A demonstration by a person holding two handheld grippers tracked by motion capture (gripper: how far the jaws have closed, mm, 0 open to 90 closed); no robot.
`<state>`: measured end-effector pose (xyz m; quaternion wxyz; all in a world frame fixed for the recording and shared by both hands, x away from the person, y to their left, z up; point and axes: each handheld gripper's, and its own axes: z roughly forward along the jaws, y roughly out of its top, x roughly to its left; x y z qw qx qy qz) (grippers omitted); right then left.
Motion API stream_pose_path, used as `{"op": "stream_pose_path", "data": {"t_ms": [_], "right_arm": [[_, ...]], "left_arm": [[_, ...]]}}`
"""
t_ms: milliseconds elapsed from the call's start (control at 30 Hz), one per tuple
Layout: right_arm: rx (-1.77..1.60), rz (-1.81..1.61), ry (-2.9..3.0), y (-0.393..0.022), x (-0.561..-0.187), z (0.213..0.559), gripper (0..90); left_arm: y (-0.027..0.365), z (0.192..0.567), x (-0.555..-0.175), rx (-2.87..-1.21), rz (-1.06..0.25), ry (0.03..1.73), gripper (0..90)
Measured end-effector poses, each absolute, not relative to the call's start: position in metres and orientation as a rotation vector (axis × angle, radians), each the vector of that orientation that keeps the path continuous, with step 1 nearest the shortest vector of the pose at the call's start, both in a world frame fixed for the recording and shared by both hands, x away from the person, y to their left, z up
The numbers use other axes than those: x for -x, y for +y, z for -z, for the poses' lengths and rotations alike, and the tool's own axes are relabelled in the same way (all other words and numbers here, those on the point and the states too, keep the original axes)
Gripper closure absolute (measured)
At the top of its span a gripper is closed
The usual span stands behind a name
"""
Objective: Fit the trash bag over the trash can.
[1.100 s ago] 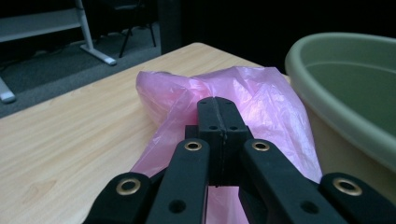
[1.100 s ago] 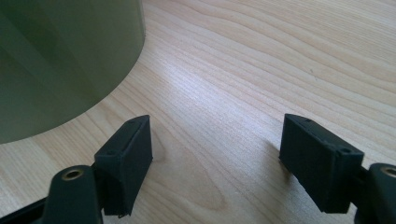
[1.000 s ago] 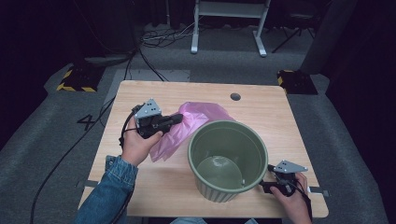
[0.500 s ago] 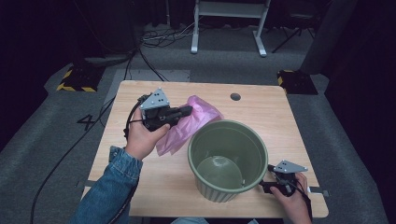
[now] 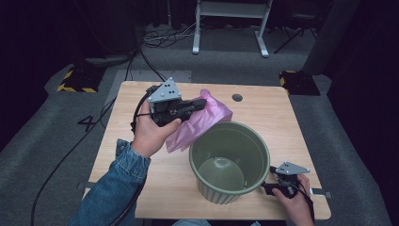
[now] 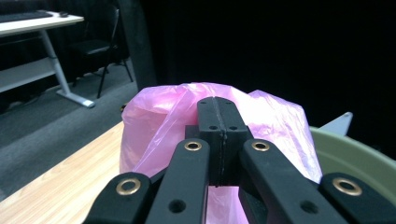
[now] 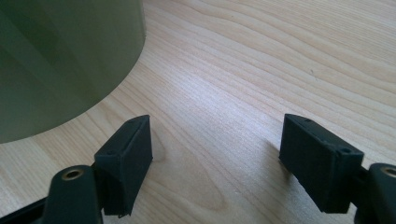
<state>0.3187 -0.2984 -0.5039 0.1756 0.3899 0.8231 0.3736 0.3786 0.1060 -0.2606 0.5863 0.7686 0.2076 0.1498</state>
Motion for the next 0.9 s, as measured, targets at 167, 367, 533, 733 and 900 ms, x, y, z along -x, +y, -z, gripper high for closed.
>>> {"op": "stream_pose_path", "data": {"t_ms": [167, 367, 533, 733, 900], "right_arm": [[-1.1, -1.057, 2.334, -0.298, -0.319, 0.504, 25.4], [-1.097, -1.058, 2.335, -0.298, -0.319, 0.504, 25.4], [-1.097, -1.057, 2.336, -0.299, -0.319, 0.504, 25.4], [-1.1, -1.07, 2.336, -0.299, -0.32, 0.504, 25.3], [-1.106, -1.107, 2.306, -0.3, -0.323, 0.5, 23.7]], "left_arm": [[0.092, 0.251, -0.373, -1.794, -0.34, 0.455, 90.0], [0.078, 0.239, -0.367, -1.792, -0.335, 0.412, 90.0], [0.068, 0.23, -0.359, -1.775, -0.335, 0.367, 90.0], [0.057, 0.231, -0.349, -1.769, -0.284, 0.329, 90.0], [0.048, 0.226, -0.342, -1.769, -0.273, 0.295, 90.0]]}}
